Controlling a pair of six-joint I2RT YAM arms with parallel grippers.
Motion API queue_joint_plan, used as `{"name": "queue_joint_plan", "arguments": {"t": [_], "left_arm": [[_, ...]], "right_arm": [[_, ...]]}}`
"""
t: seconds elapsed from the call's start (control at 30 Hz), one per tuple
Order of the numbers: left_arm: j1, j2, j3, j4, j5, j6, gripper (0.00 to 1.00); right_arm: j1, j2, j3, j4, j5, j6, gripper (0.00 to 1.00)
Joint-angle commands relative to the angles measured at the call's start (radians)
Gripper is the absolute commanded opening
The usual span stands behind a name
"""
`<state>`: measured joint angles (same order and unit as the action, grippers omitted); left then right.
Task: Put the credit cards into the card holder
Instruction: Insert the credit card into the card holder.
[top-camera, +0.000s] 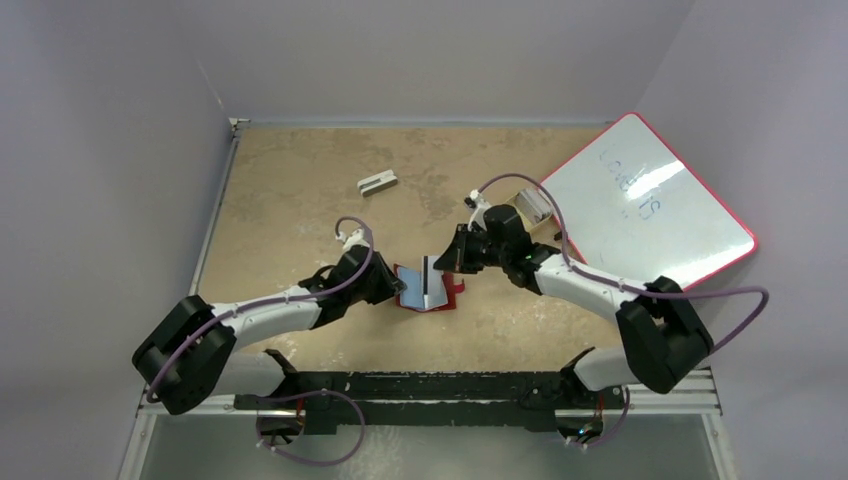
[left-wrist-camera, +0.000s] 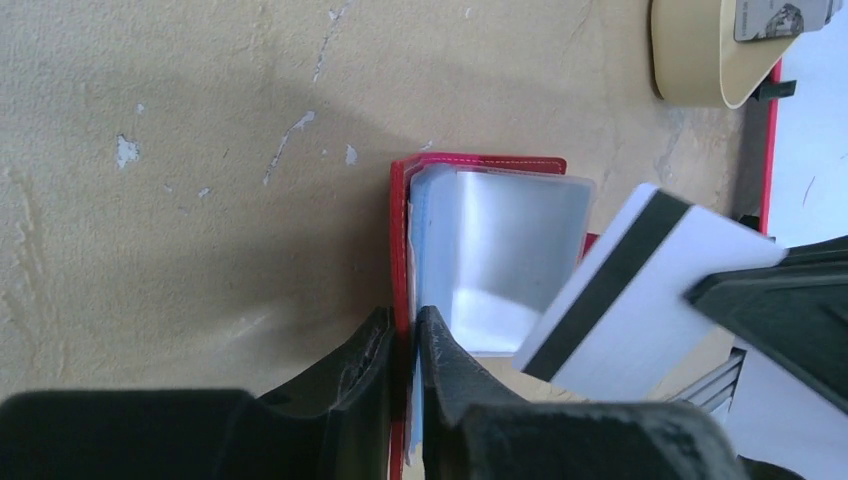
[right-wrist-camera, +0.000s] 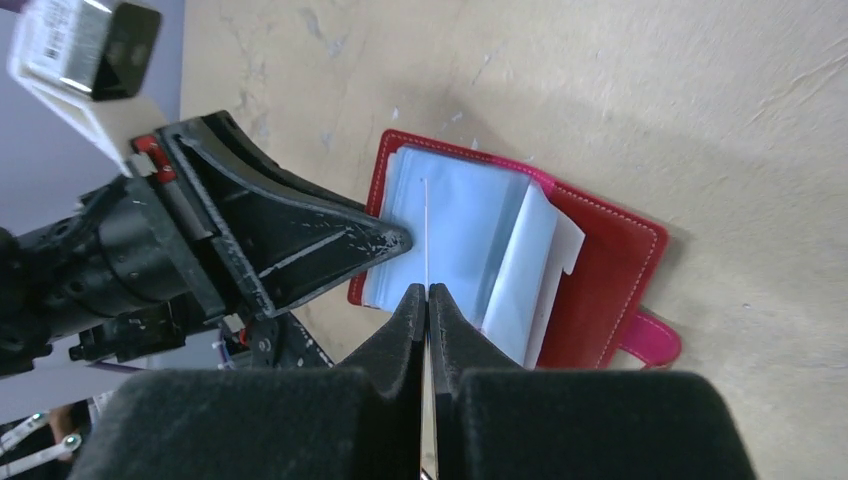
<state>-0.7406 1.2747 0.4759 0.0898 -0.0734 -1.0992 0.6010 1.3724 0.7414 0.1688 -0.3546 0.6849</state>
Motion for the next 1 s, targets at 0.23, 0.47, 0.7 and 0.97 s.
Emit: {"name": "queue_joint_plan", "arguments": {"t": [0.23, 0.47, 0.7, 0.97], "left_arm": [[-0.001, -0.076, -0.042, -0.028, -0.081, 0.019, 0.26], [-0.002, -0.103, -0.071, -0.045, -0.113, 0.025, 0.21], [-0.001, -0.088, -0.098, -0.021, -0.113, 0.029, 0.00], [0.000, -0.037, -0.112, 0.014, -0.110, 0.035, 0.00]], "right_arm": [[0.018, 0.136, -0.041, 0.116, 0.012, 0.045, 0.00], [0.004, 0.172, -0.043, 0.132, 0.019, 0.036, 0.00], [-0.017, 0.197, -0.056, 0.165, -0.008, 0.043, 0.00], [-0.023, 0.235, -0.077, 0.259, -0.078, 0.088, 0.00]]}}
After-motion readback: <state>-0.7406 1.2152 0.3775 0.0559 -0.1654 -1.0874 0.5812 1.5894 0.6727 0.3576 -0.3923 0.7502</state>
